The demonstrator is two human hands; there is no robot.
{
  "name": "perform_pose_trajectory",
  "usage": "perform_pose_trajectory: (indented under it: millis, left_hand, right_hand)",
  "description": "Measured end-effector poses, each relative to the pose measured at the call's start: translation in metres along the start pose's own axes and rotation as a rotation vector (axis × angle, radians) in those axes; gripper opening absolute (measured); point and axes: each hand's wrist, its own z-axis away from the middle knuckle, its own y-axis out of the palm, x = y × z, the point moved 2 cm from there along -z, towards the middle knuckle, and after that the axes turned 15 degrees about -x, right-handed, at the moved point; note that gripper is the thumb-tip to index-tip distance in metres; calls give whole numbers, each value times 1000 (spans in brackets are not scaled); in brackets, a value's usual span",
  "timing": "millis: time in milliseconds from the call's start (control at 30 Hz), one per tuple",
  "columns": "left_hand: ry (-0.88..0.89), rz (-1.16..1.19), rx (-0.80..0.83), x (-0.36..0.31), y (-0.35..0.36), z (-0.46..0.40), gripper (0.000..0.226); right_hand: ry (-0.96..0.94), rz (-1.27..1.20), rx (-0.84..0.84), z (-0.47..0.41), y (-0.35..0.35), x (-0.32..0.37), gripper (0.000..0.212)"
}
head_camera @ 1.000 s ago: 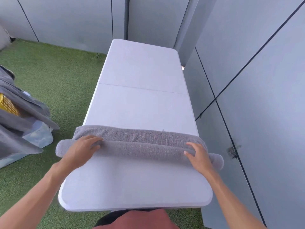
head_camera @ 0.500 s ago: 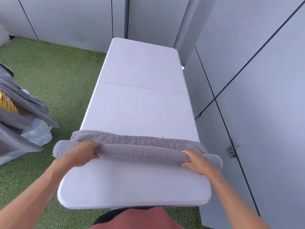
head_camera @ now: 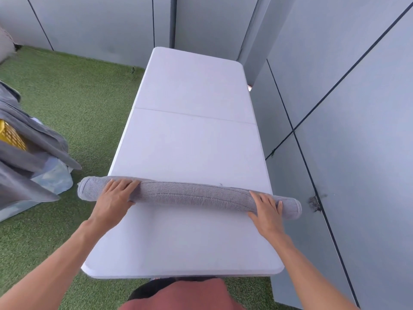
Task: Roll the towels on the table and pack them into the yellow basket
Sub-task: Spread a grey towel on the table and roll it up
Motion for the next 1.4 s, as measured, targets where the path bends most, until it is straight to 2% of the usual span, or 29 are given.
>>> perform_pose_trajectory:
  millis: [100, 167, 233, 267, 300, 367, 433, 533, 600, 767, 867, 1067, 1200, 1400]
  left_hand:
    - [-54, 22, 54, 0, -3, -2, 61]
    - [-97, 82, 238, 9, -7, -4, 57]
    - [-139, 155, 429, 19, -11, -7, 56]
    - [-170, 221, 446, 20, -14, -9, 55]
    - [-205, 281, 389, 20, -16, -10, 54]
    - [-252, 317, 173, 17, -21, -9, 52]
    - [-185, 246, 58, 16, -23, -1, 58]
    - [-97, 165, 77, 23, -20, 12, 67]
    - [-128, 124, 55, 21, -19, 13, 65]
    - [-301, -69, 44, -12, -19, 1, 46]
    - [-434, -49, 44, -48, -23, 1, 41]
    - [-604, 205, 184, -138, 2, 4, 44]
    - [-665, 349, 214, -162, 14, 8, 46]
    - [-780, 471, 302, -175, 21, 7, 53]
  right_hand:
    - [-16, -2, 41, -2, -1, -5, 55]
    - [-43, -67, 159, -5, -5, -17, 52]
    - [6, -214, 315, -8, -10, -25, 45]
    - [44, -292, 321, -9, -12, -27, 44]
    - [74, -349, 248, -10, -13, -29, 47]
    - [75, -333, 22, -8, -14, -31, 54]
    - [33, -236, -24, -2, -14, -30, 61]
    - [-23, -54, 72, 7, -7, -35, 69]
    - [13, -13, 26, 6, -4, -36, 64]
    - [209, 36, -76, 9, -8, 6, 43]
    - [299, 45, -86, 18, -4, 46, 41]
    - [252, -245, 70, 13, 14, 124, 50]
    - [201, -464, 215, 13, 11, 119, 65]
    - [245, -734, 182, 13, -5, 95, 50]
